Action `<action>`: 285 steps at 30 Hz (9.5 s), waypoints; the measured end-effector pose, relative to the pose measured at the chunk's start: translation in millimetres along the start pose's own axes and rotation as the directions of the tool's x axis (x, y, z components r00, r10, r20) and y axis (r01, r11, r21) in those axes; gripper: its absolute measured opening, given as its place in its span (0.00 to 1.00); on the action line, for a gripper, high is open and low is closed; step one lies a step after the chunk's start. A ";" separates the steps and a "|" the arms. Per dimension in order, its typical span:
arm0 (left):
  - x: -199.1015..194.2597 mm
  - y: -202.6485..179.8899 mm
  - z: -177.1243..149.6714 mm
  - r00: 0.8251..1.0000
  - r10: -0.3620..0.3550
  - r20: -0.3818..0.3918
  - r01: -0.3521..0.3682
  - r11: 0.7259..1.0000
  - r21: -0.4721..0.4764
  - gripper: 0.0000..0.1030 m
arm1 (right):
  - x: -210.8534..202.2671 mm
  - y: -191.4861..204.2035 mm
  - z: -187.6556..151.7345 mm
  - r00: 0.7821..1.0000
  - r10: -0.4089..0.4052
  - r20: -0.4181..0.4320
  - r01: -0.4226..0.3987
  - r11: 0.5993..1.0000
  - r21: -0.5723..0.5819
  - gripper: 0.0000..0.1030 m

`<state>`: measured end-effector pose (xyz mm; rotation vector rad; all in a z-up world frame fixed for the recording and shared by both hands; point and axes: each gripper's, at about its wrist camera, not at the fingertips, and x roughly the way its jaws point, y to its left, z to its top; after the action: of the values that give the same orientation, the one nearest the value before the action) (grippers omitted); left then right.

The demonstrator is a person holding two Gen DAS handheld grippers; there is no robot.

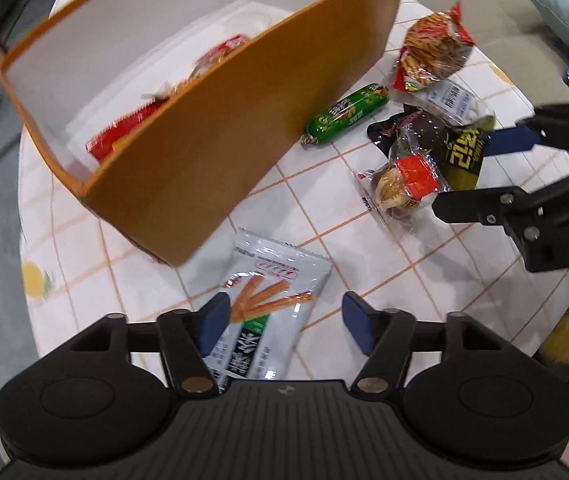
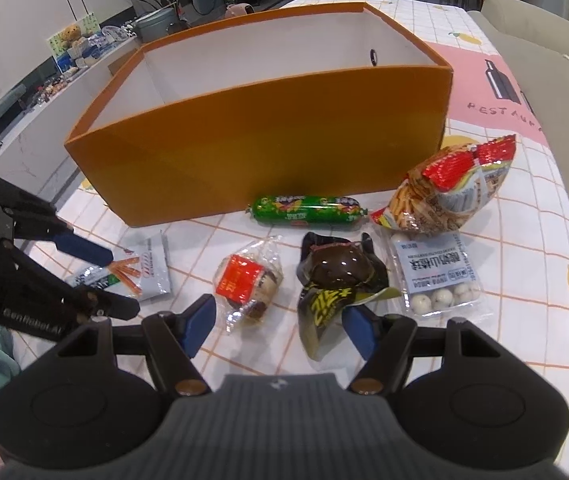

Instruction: Organize snacks

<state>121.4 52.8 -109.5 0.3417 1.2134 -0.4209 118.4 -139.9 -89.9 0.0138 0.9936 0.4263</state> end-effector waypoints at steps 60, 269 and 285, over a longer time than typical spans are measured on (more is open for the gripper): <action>-44.3 -9.3 -8.3 0.983 0.022 0.180 0.050 0.921 -0.387 0.56 | 8.2 -0.6 3.0 0.997 0.053 -0.054 -0.051 0.998 0.047 0.33; -46.7 -77.8 26.3 0.932 0.167 0.322 -0.057 0.944 -0.324 0.71 | -54.6 -41.1 -6.6 0.990 -0.116 0.077 0.113 0.993 0.040 0.48; -20.2 -73.9 39.0 0.935 0.109 0.337 -0.054 0.984 -0.168 0.71 | -21.6 -56.4 -10.0 0.986 -0.165 -0.001 0.165 0.985 0.051 0.54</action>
<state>111.8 -27.5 -80.2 0.1727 0.8775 -0.2959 119.4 -201.1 -89.4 -0.0217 0.9944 0.2486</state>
